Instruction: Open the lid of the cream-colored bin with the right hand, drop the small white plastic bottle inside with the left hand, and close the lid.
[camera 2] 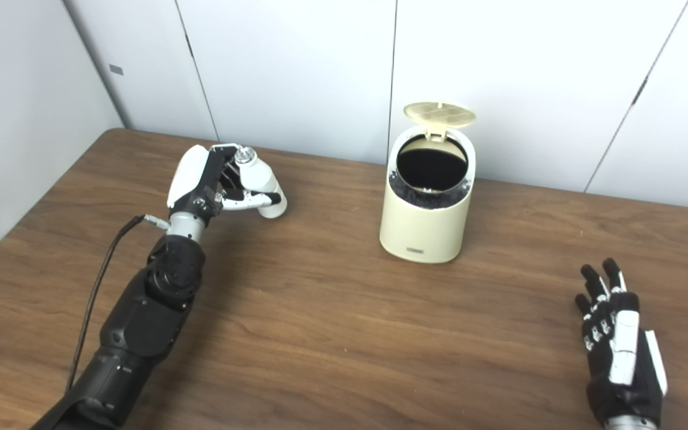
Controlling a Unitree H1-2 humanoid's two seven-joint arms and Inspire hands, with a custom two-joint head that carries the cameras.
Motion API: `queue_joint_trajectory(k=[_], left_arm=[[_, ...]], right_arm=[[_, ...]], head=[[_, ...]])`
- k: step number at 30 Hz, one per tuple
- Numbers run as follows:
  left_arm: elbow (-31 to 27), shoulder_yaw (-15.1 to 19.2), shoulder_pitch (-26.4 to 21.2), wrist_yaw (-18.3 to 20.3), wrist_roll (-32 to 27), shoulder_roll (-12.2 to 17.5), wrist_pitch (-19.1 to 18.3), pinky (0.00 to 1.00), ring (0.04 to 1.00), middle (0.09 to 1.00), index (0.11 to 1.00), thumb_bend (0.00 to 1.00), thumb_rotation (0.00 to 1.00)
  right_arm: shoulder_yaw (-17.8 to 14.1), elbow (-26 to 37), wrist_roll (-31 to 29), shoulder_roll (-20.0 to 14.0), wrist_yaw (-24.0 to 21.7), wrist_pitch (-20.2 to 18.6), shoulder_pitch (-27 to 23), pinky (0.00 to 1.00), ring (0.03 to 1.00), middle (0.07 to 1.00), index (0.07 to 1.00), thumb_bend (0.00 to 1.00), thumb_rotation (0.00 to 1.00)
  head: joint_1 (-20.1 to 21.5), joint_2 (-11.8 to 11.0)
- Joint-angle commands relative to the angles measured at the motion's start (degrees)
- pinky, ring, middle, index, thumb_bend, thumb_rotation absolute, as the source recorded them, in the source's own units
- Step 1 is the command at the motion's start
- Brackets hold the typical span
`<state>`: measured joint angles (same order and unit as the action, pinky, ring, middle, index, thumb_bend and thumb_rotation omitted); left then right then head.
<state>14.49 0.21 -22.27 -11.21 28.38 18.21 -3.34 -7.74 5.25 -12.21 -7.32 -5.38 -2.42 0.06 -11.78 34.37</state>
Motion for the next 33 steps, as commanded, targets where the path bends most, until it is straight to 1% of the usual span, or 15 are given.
queue_joint_trajectory(k=[1,4,5,7,10,11,13,16,18,23,26,28,30,33], left_arm=[[-3.6,0.6,-1.3,-0.7,-0.4,1.4,1.6,0.4,0.418,0.487,0.492,0.5,0.0],[-8.6,0.9,-0.2,0.1,-0.9,0.9,1.0,0.4,0.428,0.485,0.492,0.5,0.0],[-11.1,0.8,0.1,0.4,-0.7,0.6,0.9,0.4,0.431,0.487,0.491,0.5,0.0],[-15.9,0.3,0.5,0.6,0.2,0.2,1.1,0.37,0.416,0.487,0.495,0.5,0.0],[-21.8,-0.9,0.2,1.3,2.4,-0.9,0.1,0.33,0.38,0.495,0.499,0.5,0.0],[-22.7,-1.1,0.1,1.6,2.7,-1.1,-0.2,0.32,0.377,0.5,0.498,0.5,0.0],[-24.4,-1.8,-0.3,2.2,2.9,-1.5,0.5,0.32,0.382,0.504,0.495,0.5,0.0],[-26.7,-2.7,-1.3,3.2,3.7,-2.5,0.6,0.34,0.406,0.508,0.483,0.5,0.0],[-27.9,-3.1,-1.9,3.8,4.3,-3.0,0.4,0.33,0.401,0.51,0.484,0.5,0.0],[-30.3,-3.8,-3.0,5.2,5.0,-4.4,0.5,0.3,0.38,0.493,0.498,0.5,0.0],[-31.9,-4.3,-3.3,6.2,5.2,-5.4,0.1,0.3,0.381,0.497,0.495,0.5,0.0],[-32.8,-4.7,-3.7,6.7,5.7,-6.1,0.1,0.29,0.38,0.501,0.495,0.5,0.0],[-33.3,-5.1,-4.0,6.9,6.4,-6.8,0.5,0.28,0.378,0.508,0.494,0.5,0.0],[-34.1,-5.6,-4.6,7.5,6.1,-8.2,0.8,0.28,0.377,0.516,0.495,0.5,0.0]], right_arm=[[-0.1,0.3,0.3,-0.1,0.2,1.0,-1.0,1.0,1.0,0.931,0.985,0.55,1.0],[0.1,-0.4,0.6,-0.1,0.1,1.5,-0.9,1.0,1.0,0.931,0.988,0.57,1.0],[0.2,-0.5,1.2,0.1,0.6,1.4,-0.8,1.0,1.0,0.931,0.988,0.58,1.0],[0.4,-0.7,2.0,0.7,1.5,1.3,-0.8,1.0,0.994,0.916,0.972,0.61,0.99],[0.6,-1.3,2.6,1.3,1.9,1.7,-0.9,1.0,0.992,0.909,0.96,0.6,0.99],[0.6,-1.5,2.7,1.4,1.9,1.9,-0.9,1.0,0.992,0.911,0.961,0.59,1.0],[0.8,-1.6,2.8,1.5,1.8,2.1,-0.9,1.0,0.991,0.914,0.961,0.59,0.99],[1.0,-1.8,2.9,1.7,1.7,2.2,-0.7,1.0,0.984,0.91,0.957,0.62,0.97],[1.4,-1.8,3.9,1.6,1.9,2.4,-0.5,1.0,0.982,0.908,0.954,0.61,0.99],[1.4,-1.4,3.5,2.1,2.0,1.9,-0.2,1.0,0.979,0.906,0.952,0.6,0.99],[1.5,-1.6,4.4,2.2,2.4,1.9,-0.3,1.0,0.976,0.904,0.952,0.61,0.99],[1.6,-2.2,4.7,2.1,2.3,2.7,-0.3,1.0,0.978,0.906,0.955,0.61,1.0],[1.5,-2.8,4.7,2.3,2.3,3.2,-0.5,1.0,0.973,0.899,0.954,0.62,0.98],[1.4,-3.1,4.8,2.5,2.6,2.8,-0.7,1.0,0.973,0.897,0.952,0.61,0.97]], head=[[2.0,-0.2],[3.9,-0.5],[5.1,-0.6],[6.2,-0.7],[7.3,-0.6],[7.5,-0.7],[8.5,-0.9],[9.7,-1.3],[10.3,-1.4],[11.2,-1.7],[12.1,-2.0],[12.5,-2.1],[13.1,-2.1],[13.3,-2.2]])
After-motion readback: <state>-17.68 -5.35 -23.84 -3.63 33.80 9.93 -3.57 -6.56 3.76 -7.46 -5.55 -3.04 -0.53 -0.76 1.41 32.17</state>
